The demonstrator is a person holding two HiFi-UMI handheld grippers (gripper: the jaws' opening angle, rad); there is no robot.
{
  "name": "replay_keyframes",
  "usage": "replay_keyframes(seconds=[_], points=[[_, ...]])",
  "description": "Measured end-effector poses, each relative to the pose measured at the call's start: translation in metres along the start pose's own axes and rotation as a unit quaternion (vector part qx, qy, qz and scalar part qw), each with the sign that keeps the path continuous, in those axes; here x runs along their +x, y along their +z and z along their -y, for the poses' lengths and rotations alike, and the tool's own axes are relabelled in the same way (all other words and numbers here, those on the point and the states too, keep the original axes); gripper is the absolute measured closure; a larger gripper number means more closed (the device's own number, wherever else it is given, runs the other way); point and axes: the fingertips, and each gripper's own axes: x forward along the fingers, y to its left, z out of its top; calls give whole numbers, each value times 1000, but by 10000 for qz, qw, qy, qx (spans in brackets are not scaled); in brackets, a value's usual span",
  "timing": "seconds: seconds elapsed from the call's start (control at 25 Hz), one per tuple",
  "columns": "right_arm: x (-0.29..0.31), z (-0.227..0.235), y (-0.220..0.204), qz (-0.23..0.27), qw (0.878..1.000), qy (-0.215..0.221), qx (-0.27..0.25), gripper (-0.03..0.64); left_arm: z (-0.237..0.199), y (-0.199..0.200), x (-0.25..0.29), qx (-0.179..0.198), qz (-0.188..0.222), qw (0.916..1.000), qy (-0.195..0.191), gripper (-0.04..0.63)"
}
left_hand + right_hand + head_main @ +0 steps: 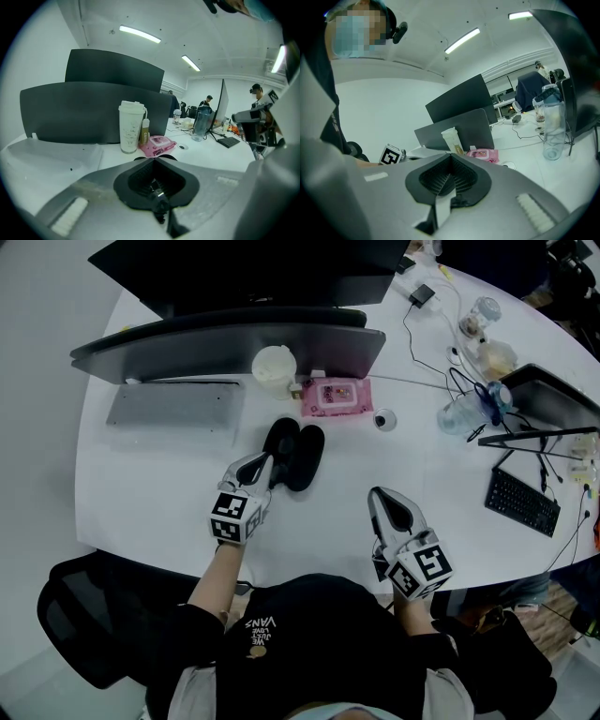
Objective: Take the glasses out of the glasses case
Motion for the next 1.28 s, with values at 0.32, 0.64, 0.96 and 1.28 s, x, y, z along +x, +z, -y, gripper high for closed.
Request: replay_keyframes(seconds=[0.32, 0.64, 0.96, 1.28], points=[[5, 3, -1, -52, 10000, 2, 36, 618, -2, -9, 12, -30, -238, 9997, -8, 594], [9, 7, -4, -84, 10000, -4, 49, 618, -1, -19, 26, -135, -482, 9987, -88, 575], [12, 11, -4, -102, 9999, -28, 91, 618, -1, -31, 38, -160, -753, 9970, -108, 543], [16, 13, -6, -119, 9999, -15, 109, 618, -1, -45, 47, -260, -1063, 9939, -114, 486]])
